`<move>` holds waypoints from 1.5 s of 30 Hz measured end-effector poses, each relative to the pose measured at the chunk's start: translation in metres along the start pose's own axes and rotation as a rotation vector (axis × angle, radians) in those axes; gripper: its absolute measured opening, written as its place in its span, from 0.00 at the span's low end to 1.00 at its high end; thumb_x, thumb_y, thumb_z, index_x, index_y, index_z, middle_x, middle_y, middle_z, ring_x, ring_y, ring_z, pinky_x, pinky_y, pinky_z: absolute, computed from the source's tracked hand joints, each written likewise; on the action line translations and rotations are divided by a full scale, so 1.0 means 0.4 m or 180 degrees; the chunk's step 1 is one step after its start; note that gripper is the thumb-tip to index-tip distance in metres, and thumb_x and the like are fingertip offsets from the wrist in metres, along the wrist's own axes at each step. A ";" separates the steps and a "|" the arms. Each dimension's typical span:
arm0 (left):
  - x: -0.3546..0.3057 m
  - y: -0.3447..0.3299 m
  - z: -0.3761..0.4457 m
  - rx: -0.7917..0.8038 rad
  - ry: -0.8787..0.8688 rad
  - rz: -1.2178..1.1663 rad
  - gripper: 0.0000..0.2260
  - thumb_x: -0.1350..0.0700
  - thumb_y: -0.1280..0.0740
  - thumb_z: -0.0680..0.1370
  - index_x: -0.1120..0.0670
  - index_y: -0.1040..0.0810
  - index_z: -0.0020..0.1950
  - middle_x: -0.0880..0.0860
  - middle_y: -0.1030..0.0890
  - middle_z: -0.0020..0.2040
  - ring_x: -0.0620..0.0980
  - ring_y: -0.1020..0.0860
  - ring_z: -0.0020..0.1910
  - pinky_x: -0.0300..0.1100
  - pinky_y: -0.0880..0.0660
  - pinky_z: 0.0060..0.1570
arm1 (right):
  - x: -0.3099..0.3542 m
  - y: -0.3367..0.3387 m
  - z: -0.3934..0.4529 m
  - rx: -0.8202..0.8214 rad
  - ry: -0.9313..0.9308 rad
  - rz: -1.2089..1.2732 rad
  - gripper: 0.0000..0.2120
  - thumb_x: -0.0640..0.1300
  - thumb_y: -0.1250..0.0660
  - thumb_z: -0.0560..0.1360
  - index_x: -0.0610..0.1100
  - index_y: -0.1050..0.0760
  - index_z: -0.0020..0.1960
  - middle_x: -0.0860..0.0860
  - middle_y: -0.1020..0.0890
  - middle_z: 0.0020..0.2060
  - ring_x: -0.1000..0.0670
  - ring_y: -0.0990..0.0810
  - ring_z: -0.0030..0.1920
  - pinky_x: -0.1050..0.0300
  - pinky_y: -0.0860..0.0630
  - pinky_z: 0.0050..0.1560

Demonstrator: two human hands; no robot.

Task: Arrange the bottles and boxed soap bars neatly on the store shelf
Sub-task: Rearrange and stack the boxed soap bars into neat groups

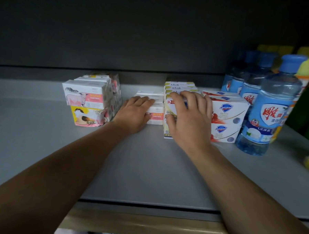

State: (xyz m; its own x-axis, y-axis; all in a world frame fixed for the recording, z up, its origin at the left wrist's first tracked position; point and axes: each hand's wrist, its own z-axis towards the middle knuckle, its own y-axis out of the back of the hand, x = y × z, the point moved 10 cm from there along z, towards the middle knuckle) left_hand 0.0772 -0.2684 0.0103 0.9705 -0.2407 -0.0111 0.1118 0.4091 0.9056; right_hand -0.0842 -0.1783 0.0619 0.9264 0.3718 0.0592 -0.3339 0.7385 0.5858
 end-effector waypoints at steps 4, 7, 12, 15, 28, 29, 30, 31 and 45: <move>-0.007 0.047 -0.043 -0.0049 0.0086 -0.0084 0.27 0.45 0.39 0.79 0.52 0.38 0.76 0.55 0.38 0.77 0.57 0.44 0.76 0.54 0.44 0.74 | 0.005 0.005 0.002 0.0130 -0.0015 -0.0119 0.23 0.51 0.35 0.74 0.47 0.27 0.68 0.46 0.25 0.63 0.41 0.29 0.64 0.42 0.46 0.74; -0.003 0.118 -0.133 -0.0317 0.0074 -0.0433 0.24 0.48 0.34 0.77 0.57 0.29 0.71 0.57 0.27 0.69 0.58 0.32 0.70 0.49 0.35 0.69 | 0.016 0.002 0.009 0.0422 -0.0037 -0.0338 0.25 0.56 0.37 0.74 0.48 0.29 0.68 0.47 0.26 0.63 0.41 0.31 0.65 0.40 0.49 0.75; 0.145 0.154 -0.346 -0.0085 0.0842 -0.0484 0.19 0.45 0.34 0.76 0.50 0.23 0.64 0.53 0.20 0.62 0.57 0.23 0.61 0.48 0.25 0.57 | 0.070 0.019 0.049 0.0618 -0.0099 -0.0393 0.27 0.59 0.35 0.73 0.46 0.29 0.68 0.46 0.26 0.65 0.40 0.33 0.68 0.39 0.48 0.74; 0.262 0.156 -0.446 0.0290 0.1340 -0.0310 0.20 0.40 0.35 0.75 0.49 0.22 0.62 0.52 0.19 0.60 0.56 0.22 0.60 0.47 0.24 0.56 | 0.185 0.011 0.062 0.0670 0.0200 0.0026 0.26 0.54 0.34 0.73 0.44 0.29 0.68 0.46 0.26 0.63 0.40 0.31 0.64 0.44 0.39 0.70; 0.341 0.188 -0.544 0.0217 0.1008 -0.0130 0.26 0.35 0.48 0.72 0.51 0.22 0.55 0.48 0.19 0.54 0.53 0.24 0.59 0.45 0.27 0.57 | 0.469 -0.222 0.202 0.1497 -0.0128 0.1088 0.31 0.57 0.32 0.74 0.47 0.34 0.73 0.44 0.30 0.67 0.39 0.30 0.66 0.48 0.28 0.63; 0.346 0.182 -0.546 0.0231 0.1019 -0.0146 0.27 0.35 0.48 0.72 0.51 0.22 0.56 0.48 0.19 0.54 0.53 0.24 0.59 0.45 0.27 0.58 | 0.467 -0.239 0.206 0.1533 -0.0204 0.1047 0.31 0.57 0.31 0.74 0.47 0.34 0.73 0.43 0.29 0.67 0.39 0.29 0.66 0.48 0.28 0.63; 0.351 0.177 -0.547 0.0249 0.1036 -0.0156 0.27 0.34 0.48 0.72 0.50 0.22 0.57 0.47 0.20 0.56 0.53 0.25 0.60 0.45 0.28 0.59 | 0.464 -0.251 0.206 0.1531 -0.0275 0.1013 0.31 0.57 0.31 0.75 0.47 0.34 0.73 0.43 0.28 0.66 0.39 0.28 0.65 0.48 0.28 0.62; 0.356 0.173 -0.547 0.0269 0.1060 -0.0173 0.27 0.34 0.48 0.72 0.50 0.22 0.58 0.47 0.20 0.57 0.53 0.26 0.61 0.46 0.28 0.61 | 0.460 -0.258 0.203 0.1482 -0.0342 0.1003 0.30 0.57 0.31 0.75 0.47 0.33 0.72 0.43 0.27 0.64 0.39 0.27 0.64 0.48 0.28 0.60; 0.409 0.260 -0.584 -0.1001 0.1490 -0.3352 0.24 0.59 0.29 0.75 0.55 0.30 0.69 0.54 0.21 0.61 0.47 0.20 0.56 0.38 0.24 0.55 | 0.491 -0.087 0.015 0.1149 -0.0128 0.2334 0.26 0.43 0.22 0.68 0.49 0.23 0.65 0.54 0.25 0.55 0.49 0.24 0.58 0.54 0.26 0.61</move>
State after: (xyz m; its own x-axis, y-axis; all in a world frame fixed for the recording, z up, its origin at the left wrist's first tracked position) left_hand 0.2974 -0.0598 0.0036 0.3465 -0.2695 -0.8985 0.8833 0.4163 0.2158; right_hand 0.1105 -0.1342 0.0580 0.5023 0.6644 0.5534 -0.7871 0.0863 0.6108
